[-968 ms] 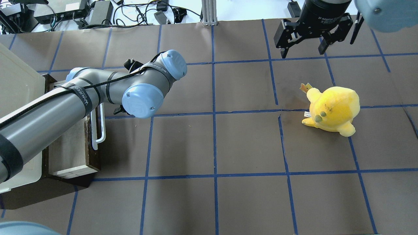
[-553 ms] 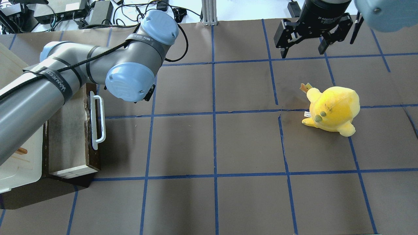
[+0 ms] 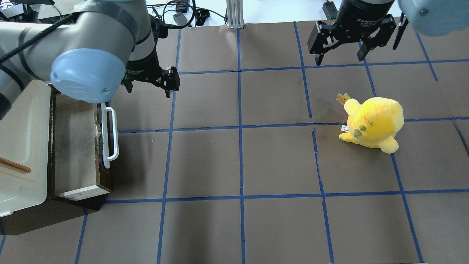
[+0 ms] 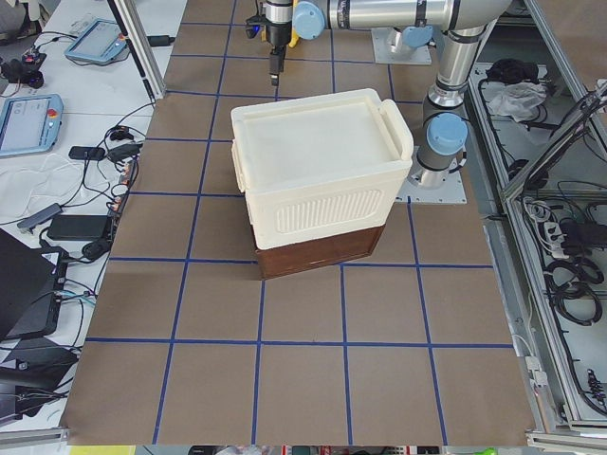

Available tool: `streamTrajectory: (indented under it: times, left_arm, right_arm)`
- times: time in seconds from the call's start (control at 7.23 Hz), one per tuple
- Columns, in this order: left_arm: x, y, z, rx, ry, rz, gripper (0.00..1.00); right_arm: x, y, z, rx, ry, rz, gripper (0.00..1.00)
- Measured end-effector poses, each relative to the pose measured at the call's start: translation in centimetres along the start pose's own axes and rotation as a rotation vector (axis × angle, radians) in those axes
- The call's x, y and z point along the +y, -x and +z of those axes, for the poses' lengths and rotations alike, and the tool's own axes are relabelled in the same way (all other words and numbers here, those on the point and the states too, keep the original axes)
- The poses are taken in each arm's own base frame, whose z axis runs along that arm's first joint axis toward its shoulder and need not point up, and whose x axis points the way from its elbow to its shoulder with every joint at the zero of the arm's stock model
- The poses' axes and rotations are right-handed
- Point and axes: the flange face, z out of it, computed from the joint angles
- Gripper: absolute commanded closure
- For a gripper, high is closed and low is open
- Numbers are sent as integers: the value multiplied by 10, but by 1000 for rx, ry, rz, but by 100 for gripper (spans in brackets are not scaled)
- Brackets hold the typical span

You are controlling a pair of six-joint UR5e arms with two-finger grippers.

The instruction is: Pull drawer sideways

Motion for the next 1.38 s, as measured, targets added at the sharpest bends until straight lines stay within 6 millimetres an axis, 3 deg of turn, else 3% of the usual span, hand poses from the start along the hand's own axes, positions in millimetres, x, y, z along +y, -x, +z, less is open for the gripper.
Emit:
streamTrajectory:
  times: [0.28, 0.55, 0.83, 1.38]
  left_arm:
    - [14, 17, -40, 60, -69, -34, 0]
    - [24, 34, -67, 64, -71, -64, 0]
    - [26, 51, -73, 103, -42, -101, 0]
    - [26, 53, -72, 120, -32, -106, 0]
  right_arm:
    - [0, 0, 0, 0, 0, 0, 0]
    - [0, 0, 0, 0, 0, 0, 0]
    - [0, 0, 0, 0, 0, 0, 0]
    - [0, 0, 0, 0, 0, 0, 0]
